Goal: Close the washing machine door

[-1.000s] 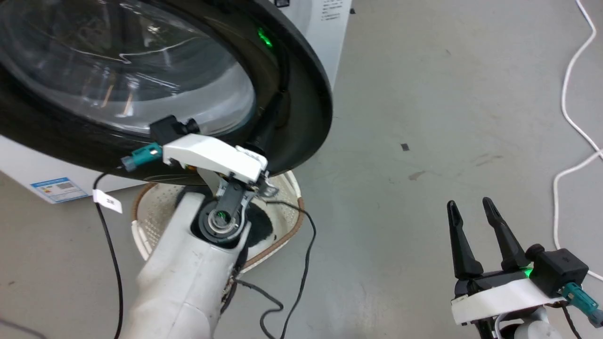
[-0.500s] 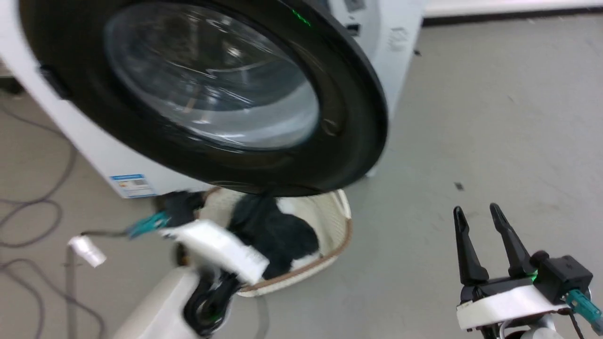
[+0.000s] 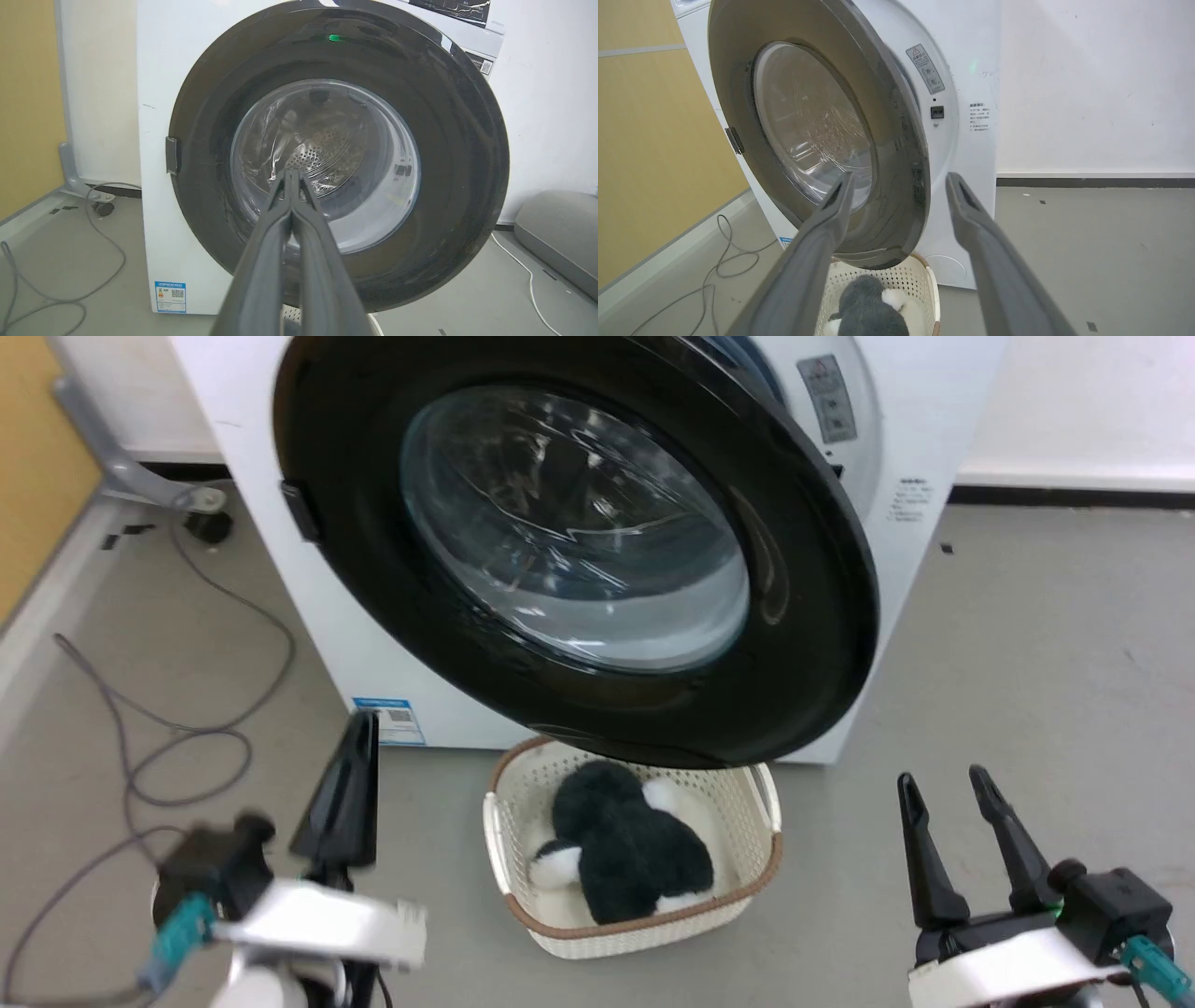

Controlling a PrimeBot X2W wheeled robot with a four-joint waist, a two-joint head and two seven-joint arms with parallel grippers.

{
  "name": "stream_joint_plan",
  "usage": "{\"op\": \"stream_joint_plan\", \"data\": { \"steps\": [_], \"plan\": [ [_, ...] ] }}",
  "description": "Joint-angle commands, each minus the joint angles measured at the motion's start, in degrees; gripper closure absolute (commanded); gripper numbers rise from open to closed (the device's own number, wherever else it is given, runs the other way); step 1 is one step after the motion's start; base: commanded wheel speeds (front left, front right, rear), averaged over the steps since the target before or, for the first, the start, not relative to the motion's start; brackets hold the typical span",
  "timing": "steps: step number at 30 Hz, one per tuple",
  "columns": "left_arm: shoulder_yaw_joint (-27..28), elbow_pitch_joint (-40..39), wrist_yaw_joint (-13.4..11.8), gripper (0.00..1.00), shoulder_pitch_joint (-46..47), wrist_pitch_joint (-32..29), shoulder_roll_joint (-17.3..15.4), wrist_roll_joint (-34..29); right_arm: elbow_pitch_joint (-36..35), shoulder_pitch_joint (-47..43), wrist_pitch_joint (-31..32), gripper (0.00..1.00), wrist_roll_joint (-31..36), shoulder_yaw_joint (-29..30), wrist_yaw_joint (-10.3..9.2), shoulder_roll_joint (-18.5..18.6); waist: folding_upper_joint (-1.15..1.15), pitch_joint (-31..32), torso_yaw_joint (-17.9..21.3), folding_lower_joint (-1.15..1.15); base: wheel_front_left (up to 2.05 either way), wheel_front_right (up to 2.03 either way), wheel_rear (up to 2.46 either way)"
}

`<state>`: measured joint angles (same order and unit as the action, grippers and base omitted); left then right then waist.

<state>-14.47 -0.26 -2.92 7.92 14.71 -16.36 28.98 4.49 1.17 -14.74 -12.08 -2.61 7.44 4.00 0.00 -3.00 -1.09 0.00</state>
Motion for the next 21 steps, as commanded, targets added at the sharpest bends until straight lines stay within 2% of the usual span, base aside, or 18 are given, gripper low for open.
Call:
{"op": "stream_joint_plan", "data": {
  "steps": [1, 2, 3, 4, 11, 18, 19, 20, 21],
  "plan": [
    [1.69, -1.23, 0.45, 1.0, -3.3, 0.28, 1.57, -2.43, -0.19, -1.39, -0.26, 0.0, 0.11, -0.24, 0.05, 0.47, 0.0, 1.02, -1.2, 0.0, 0.0, 0.0, 0.0],
    [2.42, -1.59, 0.74, 1.0, -4.67, 0.28, 2.27, -3.54, -0.12, -1.64, -0.26, 0.0, 0.08, -0.48, 0.05, 0.51, 0.0, 1.25, -1.49, 0.0, 0.0, 0.0, 0.0],
    [3.03, -1.77, 1.09, 0.4, -5.95, 0.28, 2.93, -4.41, -0.06, -1.88, -0.26, 0.0, 0.04, -0.75, 0.05, 0.55, 0.0, 1.49, -1.75, 0.0, 0.0, 0.0, 0.0],
    [3.6, -1.85, 1.39, 0.0, -7.13, 0.28, 3.56, -5.18, -0.05, -2.09, -0.26, 0.0, -0.01, -1.05, 0.05, 0.58, 0.0, 1.69, -1.98, 0.0, 0.0, 0.0, 0.0],
    [4.36, -0.27, 3.22, 0.0, -12.15, 0.29, 5.49, -10.58, 0.14, -2.95, -0.26, 0.0, -0.41, -2.38, 0.05, 1.0, 0.0, 2.38, -2.85, 0.0, 0.0, 0.0, 0.0],
    [6.03, 1.13, 4.52, 0.0, -13.06, 0.29, 8.57, -13.37, 0.17, -3.33, -0.26, 0.0, -0.78, -3.07, 0.05, 1.71, 0.0, 1.42, -3.62, 0.0, 0.0, 0.0, 0.0],
    [6.26, 1.14, 4.73, 0.0, -12.94, 0.29, 8.8, -13.74, 0.17, -3.27, -0.26, 0.55, -0.87, -3.34, 0.05, 1.86, 0.0, 1.12, -3.77, 0.0, 0.0, 0.0, 0.0],
    [6.26, 1.14, 4.73, 0.0, -12.94, 0.29, 8.8, -13.74, 0.17, -3.27, -0.26, 0.55, -0.87, -3.34, 0.05, 1.86, 0.0, 1.12, -3.77, 0.0, 0.0, 0.0, 0.0],
    [6.47, 1.1, 4.97, 0.0, -12.76, 0.29, 9.03, -14.09, 0.1, -3.14, -0.26, 1.0, -0.95, -3.58, 0.05, 2.01, 0.0, 0.81, -3.93, 0.0, 0.0, 0.0, 0.0]
  ]
}}
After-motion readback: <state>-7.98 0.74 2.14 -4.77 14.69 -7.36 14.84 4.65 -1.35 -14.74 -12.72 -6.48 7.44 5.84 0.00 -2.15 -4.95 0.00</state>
